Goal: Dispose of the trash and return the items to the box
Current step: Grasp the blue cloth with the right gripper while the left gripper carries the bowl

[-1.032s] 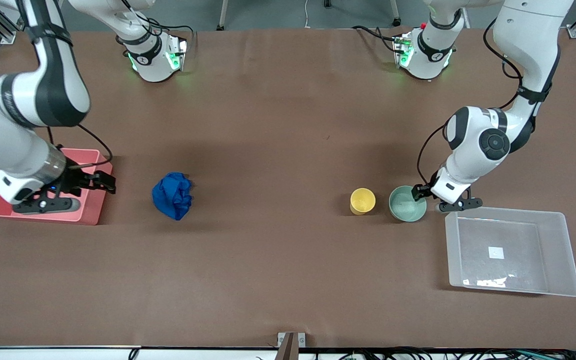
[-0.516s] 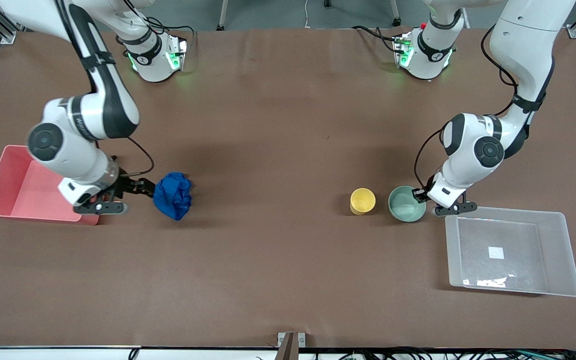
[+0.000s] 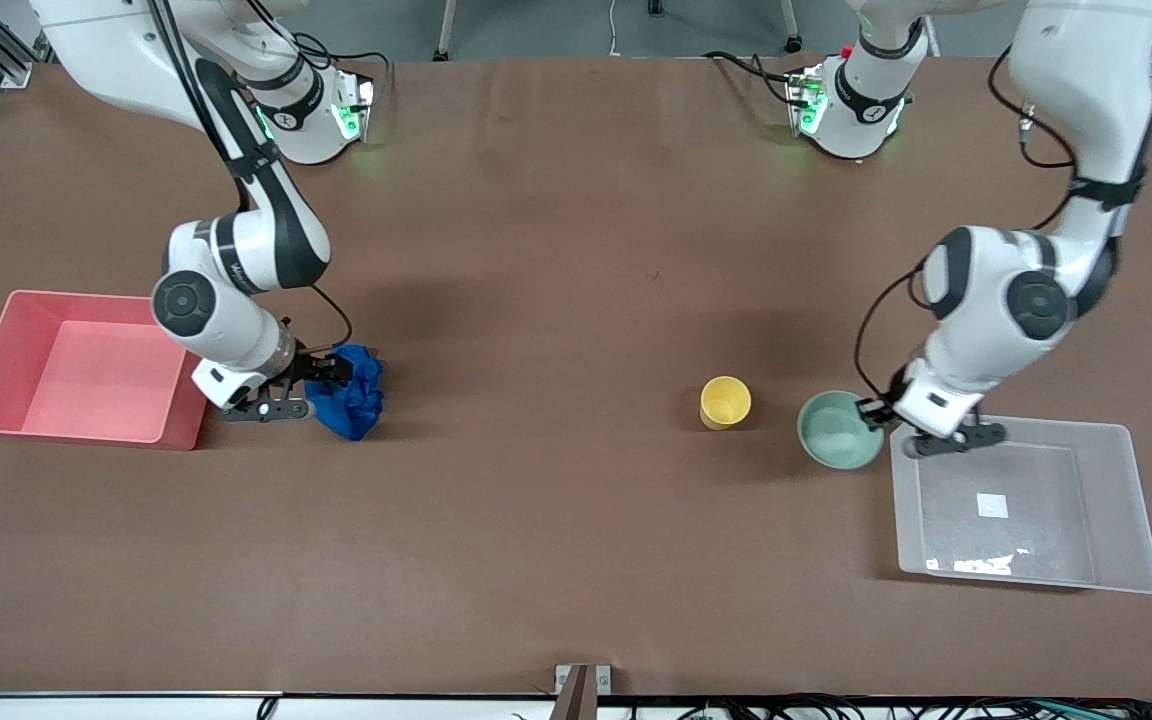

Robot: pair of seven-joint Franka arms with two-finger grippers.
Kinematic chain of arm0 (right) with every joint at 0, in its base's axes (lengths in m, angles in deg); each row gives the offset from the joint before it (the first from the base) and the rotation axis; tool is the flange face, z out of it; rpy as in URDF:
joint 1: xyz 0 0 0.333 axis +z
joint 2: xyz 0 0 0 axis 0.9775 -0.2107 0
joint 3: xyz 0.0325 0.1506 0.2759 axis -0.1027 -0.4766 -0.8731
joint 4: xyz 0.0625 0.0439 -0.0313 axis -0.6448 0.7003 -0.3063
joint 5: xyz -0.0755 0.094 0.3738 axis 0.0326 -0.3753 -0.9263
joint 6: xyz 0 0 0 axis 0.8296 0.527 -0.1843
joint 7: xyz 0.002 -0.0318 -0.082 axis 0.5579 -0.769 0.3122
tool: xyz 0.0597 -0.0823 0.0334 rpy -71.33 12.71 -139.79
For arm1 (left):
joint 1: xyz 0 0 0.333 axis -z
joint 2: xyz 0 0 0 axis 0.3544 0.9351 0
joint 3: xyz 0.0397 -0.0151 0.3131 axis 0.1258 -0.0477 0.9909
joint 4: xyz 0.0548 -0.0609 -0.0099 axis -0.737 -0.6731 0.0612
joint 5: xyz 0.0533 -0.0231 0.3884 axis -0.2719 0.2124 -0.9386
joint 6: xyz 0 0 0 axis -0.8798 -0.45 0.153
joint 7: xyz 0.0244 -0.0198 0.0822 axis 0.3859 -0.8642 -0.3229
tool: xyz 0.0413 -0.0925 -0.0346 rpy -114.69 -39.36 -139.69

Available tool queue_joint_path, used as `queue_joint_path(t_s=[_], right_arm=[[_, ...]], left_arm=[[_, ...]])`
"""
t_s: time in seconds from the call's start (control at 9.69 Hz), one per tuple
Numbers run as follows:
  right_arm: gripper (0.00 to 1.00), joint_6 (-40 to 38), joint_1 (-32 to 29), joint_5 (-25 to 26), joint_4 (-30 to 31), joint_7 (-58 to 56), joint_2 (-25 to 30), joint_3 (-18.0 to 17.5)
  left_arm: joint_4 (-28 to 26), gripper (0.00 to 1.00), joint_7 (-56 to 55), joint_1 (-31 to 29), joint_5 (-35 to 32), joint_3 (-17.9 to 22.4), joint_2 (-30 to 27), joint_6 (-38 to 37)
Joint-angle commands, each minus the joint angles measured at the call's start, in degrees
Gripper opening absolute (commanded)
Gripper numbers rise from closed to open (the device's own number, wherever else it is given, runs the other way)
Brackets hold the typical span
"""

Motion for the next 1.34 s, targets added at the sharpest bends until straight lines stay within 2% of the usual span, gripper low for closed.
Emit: queue_joint_path(t_s=[0.0,0.1,0.31,0.41,0.62,1.03,1.24], right_arm=[[0.91,2.7,1.0,0.1,2.2,1.3,-1.2,0.1],[0.80,2.2,1.3,0.1,2.4,1.3,-1.3,0.0],[0.24,2.3,2.2,0.0,2.7,1.3,-1.9,0.0],[0.10,2.1,2.2,0.0,2.7,1.3,-1.9,0.0],[0.02,1.7,2.2,0.1,2.7,1.3,-1.9,0.0],[0.01,-1.4,1.5,0.1,2.2,1.0,-0.5,0.2],[0.01,-6.0,-1.6,0.1,0.7,0.5,4.0,0.3]], left_arm=[[9.1,0.00,3.5,-2.7,-1.3,0.0,3.2,-6.4],[11.5,0.00,8.1,-4.4,-3.3,0.1,4.3,-6.6],[15.8,0.00,17.0,-9.7,-7.1,0.0,9.0,-6.6],[19.1,0.00,22.6,-11.4,-7.1,0.0,12.4,-6.5],[22.5,0.00,27.5,-13.2,-7.1,0.0,17.8,-6.5],[24.9,0.01,27.3,-13.2,-6.9,0.0,25.1,-4.1],[25.0,0.04,27.4,-13.2,-7.0,0.0,26.3,-3.8]])
